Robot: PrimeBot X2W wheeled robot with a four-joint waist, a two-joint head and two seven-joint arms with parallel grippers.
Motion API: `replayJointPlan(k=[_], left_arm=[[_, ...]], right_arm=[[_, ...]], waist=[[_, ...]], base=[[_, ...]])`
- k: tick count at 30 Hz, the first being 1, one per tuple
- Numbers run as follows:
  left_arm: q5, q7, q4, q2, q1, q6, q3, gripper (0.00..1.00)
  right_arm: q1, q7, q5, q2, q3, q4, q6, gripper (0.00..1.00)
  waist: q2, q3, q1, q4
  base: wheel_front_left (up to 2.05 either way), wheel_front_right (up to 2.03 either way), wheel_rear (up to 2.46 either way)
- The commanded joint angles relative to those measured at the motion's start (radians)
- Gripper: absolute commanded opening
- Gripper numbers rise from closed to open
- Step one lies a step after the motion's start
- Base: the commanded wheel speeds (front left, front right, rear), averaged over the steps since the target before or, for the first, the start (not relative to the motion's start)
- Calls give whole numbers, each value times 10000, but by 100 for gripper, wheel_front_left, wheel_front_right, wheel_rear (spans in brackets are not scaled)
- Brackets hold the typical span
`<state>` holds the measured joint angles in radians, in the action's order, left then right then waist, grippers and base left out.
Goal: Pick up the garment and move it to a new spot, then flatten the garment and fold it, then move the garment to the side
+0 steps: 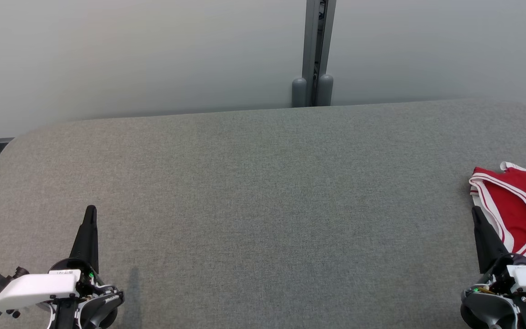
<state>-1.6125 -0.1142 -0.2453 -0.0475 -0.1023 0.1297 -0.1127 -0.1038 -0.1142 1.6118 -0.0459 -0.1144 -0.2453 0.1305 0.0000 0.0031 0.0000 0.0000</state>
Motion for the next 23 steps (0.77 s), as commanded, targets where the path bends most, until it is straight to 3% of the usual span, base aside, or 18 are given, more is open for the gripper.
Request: replayJointPlan(k=[1,23], left_arm=[[-12,-31,33,-54,-135,40,-39,0],[-12,-29,34,-54,-135,40,-39,0]], right_arm=[[-88,-31,26,-83,-10,42,4,0],[-88,-31,26,-84,-10,42,4,0]], waist=[[0,0,0,0],[0,0,0,0]], base=[[0,0,0],[0,0,0]])
